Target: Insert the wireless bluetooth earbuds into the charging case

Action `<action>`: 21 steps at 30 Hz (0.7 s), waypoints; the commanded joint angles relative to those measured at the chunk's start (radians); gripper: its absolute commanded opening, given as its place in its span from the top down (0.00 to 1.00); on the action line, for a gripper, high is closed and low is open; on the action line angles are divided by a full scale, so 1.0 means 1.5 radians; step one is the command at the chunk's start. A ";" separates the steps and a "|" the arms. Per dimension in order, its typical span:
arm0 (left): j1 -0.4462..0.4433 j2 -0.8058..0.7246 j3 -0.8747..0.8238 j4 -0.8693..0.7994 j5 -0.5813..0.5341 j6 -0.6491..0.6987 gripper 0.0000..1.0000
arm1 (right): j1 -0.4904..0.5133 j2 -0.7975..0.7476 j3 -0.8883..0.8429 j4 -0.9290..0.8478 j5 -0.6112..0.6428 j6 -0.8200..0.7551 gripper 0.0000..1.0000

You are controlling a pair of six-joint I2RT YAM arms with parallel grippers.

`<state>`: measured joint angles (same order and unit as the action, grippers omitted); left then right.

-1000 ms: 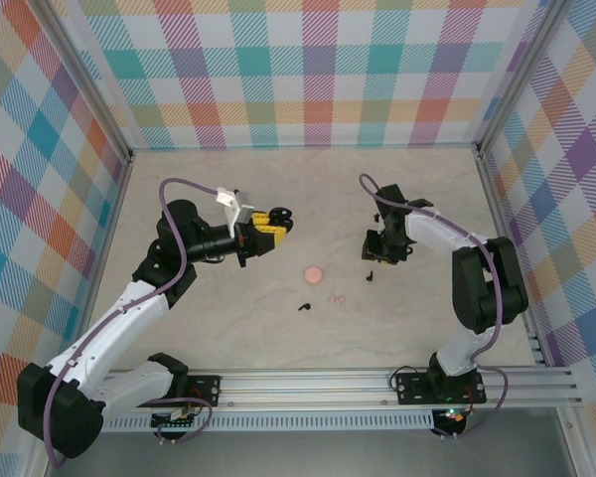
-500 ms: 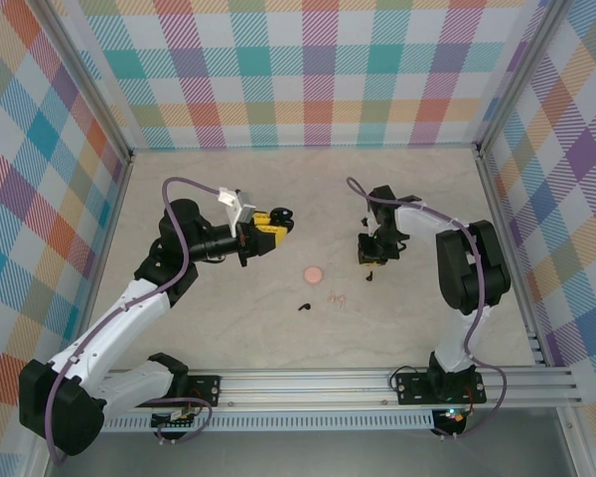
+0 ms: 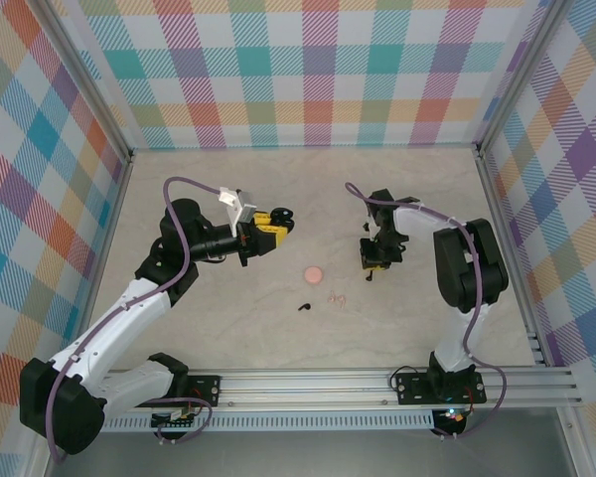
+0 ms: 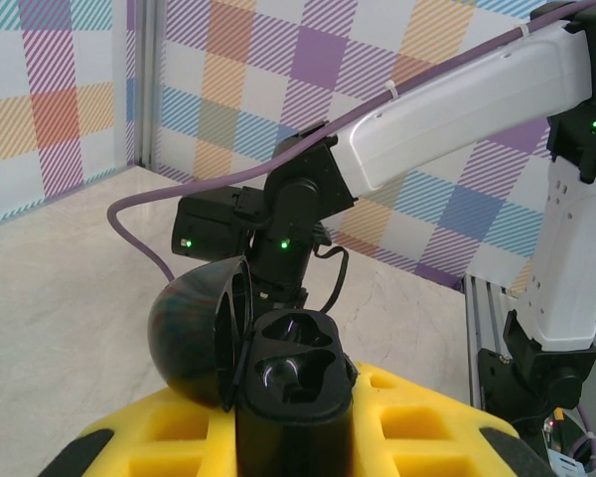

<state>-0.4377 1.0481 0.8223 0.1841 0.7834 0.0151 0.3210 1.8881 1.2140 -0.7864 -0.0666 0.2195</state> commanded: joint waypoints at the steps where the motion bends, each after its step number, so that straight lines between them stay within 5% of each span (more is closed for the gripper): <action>1: 0.000 0.000 0.008 0.013 0.000 -0.002 0.84 | -0.003 -0.021 -0.026 -0.066 0.044 -0.006 0.82; 21: -0.003 -0.001 0.005 0.020 -0.002 -0.004 0.84 | 0.000 -0.097 -0.052 -0.087 0.046 0.018 0.78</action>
<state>-0.4377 1.0481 0.8223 0.1856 0.7830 0.0147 0.3202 1.8015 1.1248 -0.8875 -0.0135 0.2237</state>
